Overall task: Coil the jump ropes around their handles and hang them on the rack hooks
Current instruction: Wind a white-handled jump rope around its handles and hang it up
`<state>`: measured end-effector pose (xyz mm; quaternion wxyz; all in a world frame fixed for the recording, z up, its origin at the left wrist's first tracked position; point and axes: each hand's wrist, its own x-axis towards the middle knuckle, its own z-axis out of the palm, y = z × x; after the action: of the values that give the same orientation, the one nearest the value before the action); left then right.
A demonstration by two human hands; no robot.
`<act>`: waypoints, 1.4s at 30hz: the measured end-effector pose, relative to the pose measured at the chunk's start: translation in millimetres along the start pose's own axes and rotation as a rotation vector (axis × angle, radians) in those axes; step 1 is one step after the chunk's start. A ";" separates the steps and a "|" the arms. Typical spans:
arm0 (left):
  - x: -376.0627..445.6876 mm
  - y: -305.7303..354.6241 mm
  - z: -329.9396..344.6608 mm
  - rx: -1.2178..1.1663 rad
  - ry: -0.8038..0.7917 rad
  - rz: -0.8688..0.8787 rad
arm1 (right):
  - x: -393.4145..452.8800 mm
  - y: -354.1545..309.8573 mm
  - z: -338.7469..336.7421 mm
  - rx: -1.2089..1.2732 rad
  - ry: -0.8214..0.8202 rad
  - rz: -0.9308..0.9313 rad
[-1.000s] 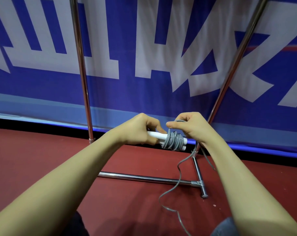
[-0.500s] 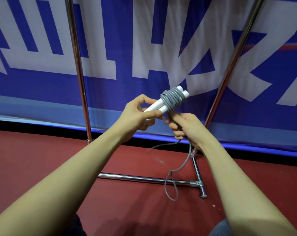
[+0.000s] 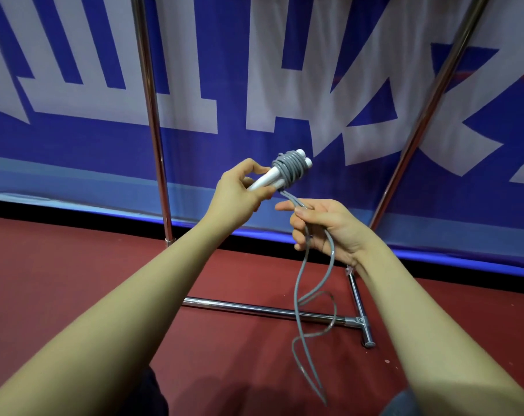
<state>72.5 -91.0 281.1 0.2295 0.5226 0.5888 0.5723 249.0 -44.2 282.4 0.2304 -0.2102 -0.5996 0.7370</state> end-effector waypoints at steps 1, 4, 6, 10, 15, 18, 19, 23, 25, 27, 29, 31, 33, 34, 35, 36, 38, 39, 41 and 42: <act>0.5 -2.0 0.6 0.014 0.002 0.005 | 0.6 1.0 0.8 0.031 -0.012 0.001; 2.4 -6.2 -1.1 0.025 -0.007 -0.002 | 0.8 2.3 2.6 0.071 -0.038 0.004; 2.8 -8.8 -2.2 0.053 -0.051 -0.004 | -0.6 2.3 2.6 0.030 -0.038 0.016; 1.7 -15.1 -1.0 0.205 -0.135 0.030 | -5.3 -0.4 1.2 -0.088 -0.021 0.031; 2.7 -22.3 -7.1 0.333 -0.274 0.017 | -6.6 -4.4 -7.7 -0.196 0.047 0.039; 0.2 -21.1 -8.8 0.386 -0.451 -0.009 | -5.0 -3.6 -14.6 -0.292 0.164 0.029; -1.4 -19.7 -8.8 0.385 -0.509 -0.017 | -5.2 -3.3 -16.0 -0.320 0.193 0.030; -5.2 -11.4 -9.4 0.289 -0.649 -0.062 | -7.0 -4.8 -21.2 -0.413 0.286 0.021; -7.1 -6.8 -9.9 0.212 -0.702 -0.062 | -7.2 -4.9 -22.8 -0.457 0.315 0.009; -9.7 -1.6 -10.7 0.116 -0.721 -0.055 | -7.3 -3.7 -23.5 -0.437 0.332 -0.015; -9.6 2.7 -13.1 0.013 -0.693 -0.054 | -6.0 -2.7 -23.0 -0.378 0.349 -0.046; -8.6 5.7 -14.8 -0.102 -0.647 -0.063 | -2.7 -0.9 -21.1 -0.294 0.371 -0.065; -8.6 7.8 -13.7 -0.245 -0.611 -0.071 | -0.5 0.9 -17.2 -0.253 0.372 -0.079; -8.7 8.8 -11.9 -0.322 -0.587 -0.073 | 0.6 2.6 -15.6 -0.245 0.348 -0.092; -8.5 10.0 -9.7 -0.394 -0.550 -0.080 | 1.2 4.4 -14.5 -0.232 0.311 -0.098; -7.7 10.8 -8.0 -0.444 -0.503 -0.093 | 1.5 6.3 -14.4 -0.206 0.279 -0.084; -4.5 13.4 -6.2 -0.479 -0.396 -0.122 | 1.0 7.6 -13.9 -0.151 0.237 -0.037; -2.2 13.8 -5.8 -0.472 -0.336 -0.137 | 0.8 7.4 -13.3 -0.133 0.217 -0.020; 1.0 12.3 -5.6 -0.437 -0.217 -0.164 | 1.4 8.8 -12.2 -0.118 0.193 0.007; 1.9 10.9 -5.3 -0.398 -0.169 -0.165 | 1.5 10.0 -11.5 -0.112 0.181 0.020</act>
<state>71.1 -93.8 293.0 0.4227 0.4631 0.4838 0.6105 253.7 -36.0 270.4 0.2643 -0.2943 -0.6144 0.6827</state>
